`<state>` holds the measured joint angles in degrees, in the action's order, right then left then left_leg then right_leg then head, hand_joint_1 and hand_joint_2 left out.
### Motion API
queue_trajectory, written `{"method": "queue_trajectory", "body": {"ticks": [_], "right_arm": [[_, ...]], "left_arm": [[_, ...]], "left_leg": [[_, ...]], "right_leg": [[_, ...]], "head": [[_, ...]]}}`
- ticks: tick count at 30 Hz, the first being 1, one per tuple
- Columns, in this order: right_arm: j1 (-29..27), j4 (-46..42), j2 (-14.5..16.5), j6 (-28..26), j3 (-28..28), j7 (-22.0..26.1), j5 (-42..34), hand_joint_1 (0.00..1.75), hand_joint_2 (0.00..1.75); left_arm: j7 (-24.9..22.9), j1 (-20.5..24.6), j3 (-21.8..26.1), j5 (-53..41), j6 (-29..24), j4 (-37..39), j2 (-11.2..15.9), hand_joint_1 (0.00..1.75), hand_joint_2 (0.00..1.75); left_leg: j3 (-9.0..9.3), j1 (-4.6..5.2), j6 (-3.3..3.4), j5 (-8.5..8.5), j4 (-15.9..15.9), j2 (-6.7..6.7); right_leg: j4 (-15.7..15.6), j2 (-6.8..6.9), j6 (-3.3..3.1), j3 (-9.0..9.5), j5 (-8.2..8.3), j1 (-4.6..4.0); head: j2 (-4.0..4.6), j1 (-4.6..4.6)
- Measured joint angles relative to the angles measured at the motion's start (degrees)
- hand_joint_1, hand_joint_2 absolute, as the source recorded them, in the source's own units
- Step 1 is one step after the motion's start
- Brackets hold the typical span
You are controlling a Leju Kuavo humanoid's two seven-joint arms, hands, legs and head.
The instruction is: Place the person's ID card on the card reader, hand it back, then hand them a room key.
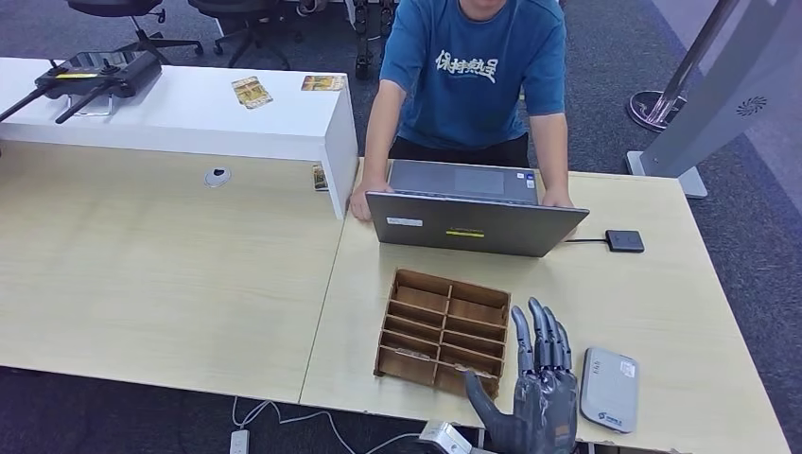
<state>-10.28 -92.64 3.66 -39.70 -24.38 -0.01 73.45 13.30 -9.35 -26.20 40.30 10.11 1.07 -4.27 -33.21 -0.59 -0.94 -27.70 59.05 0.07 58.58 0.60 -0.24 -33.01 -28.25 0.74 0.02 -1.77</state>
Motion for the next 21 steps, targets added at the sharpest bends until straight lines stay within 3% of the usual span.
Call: {"method": "queue_trajectory", "body": {"ticks": [3,7,16,21], "right_arm": [[-1.4,-2.3,3.5,0.0,4.7,7.6,-2.3,0.00,1.75],[-2.6,-3.6,6.1,0.0,8.7,10.5,-3.3,0.00,1.75],[-3.7,-4.1,8.0,0.0,12.4,11.0,-3.0,0.00,1.75],[-3.7,-4.1,8.0,0.0,12.5,6.8,-1.0,0.00,1.75]], "left_arm": [[0.2,0.0,0.0,0.1,-0.1,0.0,-0.1,0.00,0.00],[0.3,0.0,-0.1,0.2,-0.3,0.0,-0.2,0.00,0.00],[0.3,-0.1,-0.1,0.3,-0.4,0.0,-0.2,0.00,0.00],[0.3,-0.1,-0.2,0.4,-0.4,0.0,-0.2,0.00,0.00]], "left_leg": [[0.01,0.00,0.00,0.00,0.0,0.00],[0.00,0.01,0.00,0.00,0.0,0.00],[0.01,0.02,0.00,0.00,0.0,0.00],[0.00,0.01,0.00,0.00,0.0,0.00]], "right_leg": [[0.0,0.00,0.00,0.01,0.00,0.00],[0.0,-0.01,0.00,0.01,0.00,0.01],[0.0,0.00,0.01,0.02,0.00,0.01],[0.0,0.00,0.00,0.02,0.00,0.01]], "head": [[0.00,0.01],[0.00,0.01],[0.00,0.00],[0.00,0.00]]}}
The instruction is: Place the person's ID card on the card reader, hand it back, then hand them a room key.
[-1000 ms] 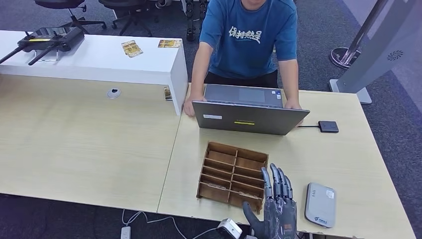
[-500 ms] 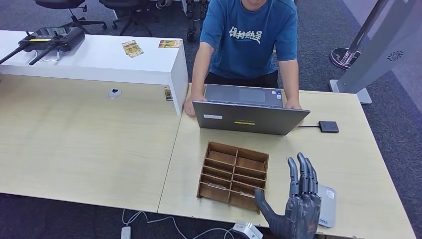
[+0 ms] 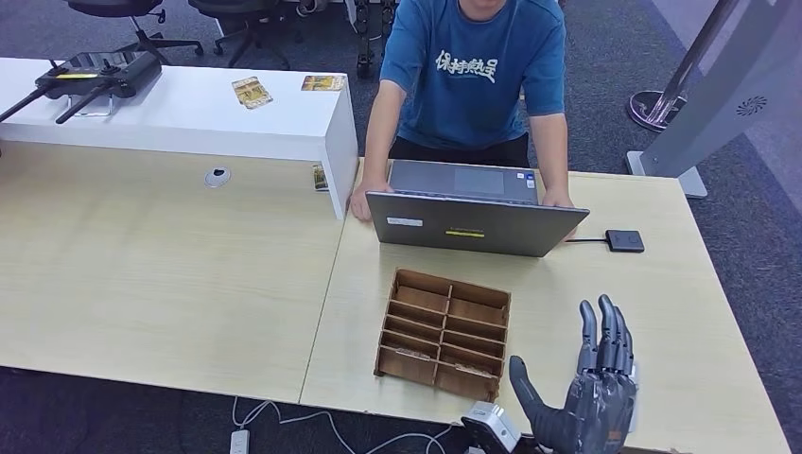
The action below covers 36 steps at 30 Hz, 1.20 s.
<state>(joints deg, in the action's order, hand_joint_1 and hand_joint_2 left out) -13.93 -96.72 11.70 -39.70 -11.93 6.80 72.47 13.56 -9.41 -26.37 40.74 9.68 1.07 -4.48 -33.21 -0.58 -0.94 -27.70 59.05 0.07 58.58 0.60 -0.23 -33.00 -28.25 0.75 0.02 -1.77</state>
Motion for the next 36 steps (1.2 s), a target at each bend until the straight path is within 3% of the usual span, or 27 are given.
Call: {"method": "queue_trajectory", "body": {"ticks": [9,36], "right_arm": [[0.9,1.0,-2.0,0.0,-3.4,-7.2,2.9,0.00,1.75],[1.2,2.4,-3.2,0.0,-5.2,-7.8,3.1,0.00,1.75]], "left_arm": [[0.0,0.0,-0.5,0.2,0.0,0.0,0.0,0.00,0.00],[0.1,0.0,-0.6,0.2,0.0,0.0,0.0,0.00,0.00]], "left_leg": [[0.00,0.00,0.00,0.00,0.0,0.00],[0.00,0.00,0.00,0.00,0.0,0.00]], "right_leg": [[0.0,0.00,0.00,0.00,0.00,0.00],[0.0,0.00,0.00,-0.01,0.00,0.00]], "head": [[0.00,0.01],[0.00,0.00]]}}
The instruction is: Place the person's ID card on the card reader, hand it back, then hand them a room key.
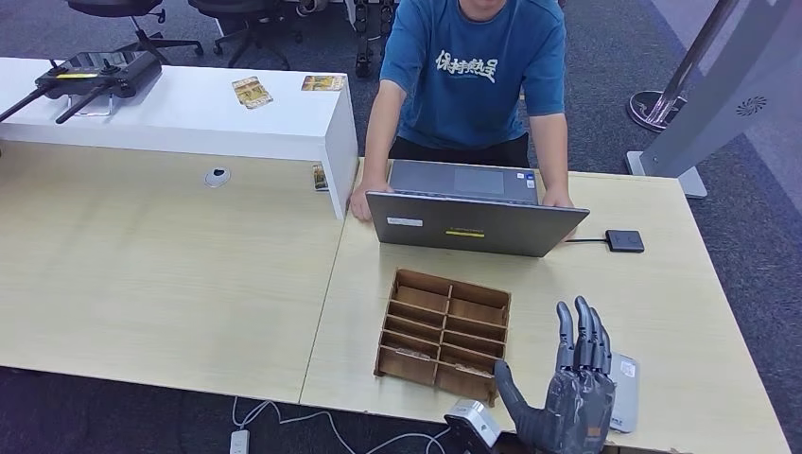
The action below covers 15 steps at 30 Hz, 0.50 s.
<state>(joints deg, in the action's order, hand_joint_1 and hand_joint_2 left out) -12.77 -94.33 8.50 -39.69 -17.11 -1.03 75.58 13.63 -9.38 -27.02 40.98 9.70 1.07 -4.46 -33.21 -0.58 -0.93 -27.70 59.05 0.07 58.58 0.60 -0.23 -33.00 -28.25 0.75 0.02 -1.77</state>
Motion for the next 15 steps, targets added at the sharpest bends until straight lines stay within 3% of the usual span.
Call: {"method": "queue_trajectory", "body": {"ticks": [15], "right_arm": [[0.0,0.0,-0.1,0.0,-0.1,0.0,0.0,0.00,1.75]], "left_arm": [[0.0,0.0,0.0,0.0,0.0,0.0,0.0,0.00,0.00]], "left_leg": [[0.00,0.00,0.00,0.00,0.0,0.00]], "right_leg": [[0.0,0.00,0.00,0.00,0.00,0.00]], "head": [[0.00,0.00]]}}
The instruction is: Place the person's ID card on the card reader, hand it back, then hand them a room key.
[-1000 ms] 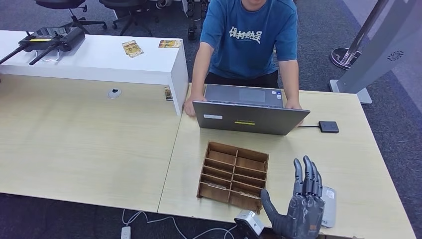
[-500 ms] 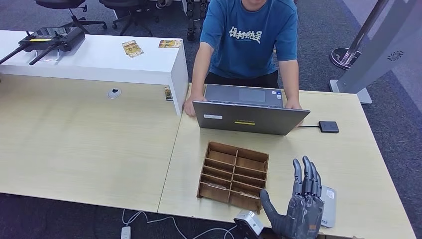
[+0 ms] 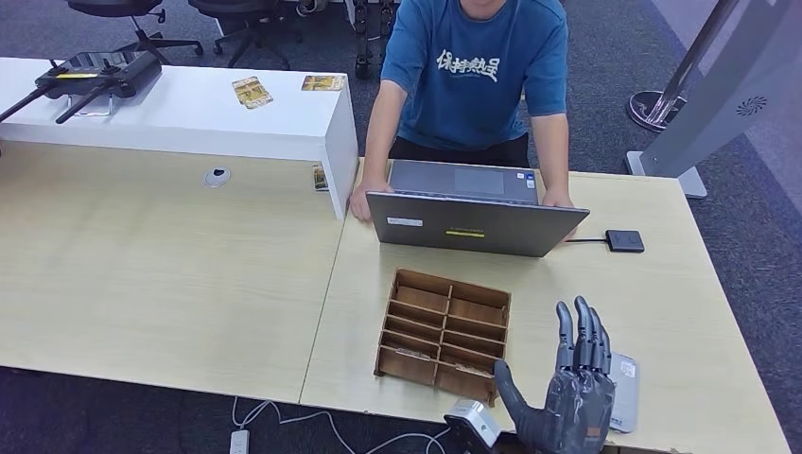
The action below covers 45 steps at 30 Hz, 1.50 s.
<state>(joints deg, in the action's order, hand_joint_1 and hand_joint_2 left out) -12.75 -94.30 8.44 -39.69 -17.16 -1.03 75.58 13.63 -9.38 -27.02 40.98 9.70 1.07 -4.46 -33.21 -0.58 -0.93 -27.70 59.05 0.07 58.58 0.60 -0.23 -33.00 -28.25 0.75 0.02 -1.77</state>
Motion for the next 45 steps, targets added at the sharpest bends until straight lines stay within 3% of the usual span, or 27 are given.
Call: {"method": "queue_trajectory", "body": {"ticks": [45], "right_arm": [[0.1,0.2,-0.2,0.0,-0.3,0.0,0.0,0.00,1.75]], "left_arm": [[0.0,0.0,0.0,0.0,0.0,0.0,0.0,0.00,0.00]], "left_leg": [[0.00,0.00,0.00,0.00,0.0,0.00]], "right_leg": [[0.0,0.00,0.00,0.00,0.00,0.00]], "head": [[0.00,0.00]]}}
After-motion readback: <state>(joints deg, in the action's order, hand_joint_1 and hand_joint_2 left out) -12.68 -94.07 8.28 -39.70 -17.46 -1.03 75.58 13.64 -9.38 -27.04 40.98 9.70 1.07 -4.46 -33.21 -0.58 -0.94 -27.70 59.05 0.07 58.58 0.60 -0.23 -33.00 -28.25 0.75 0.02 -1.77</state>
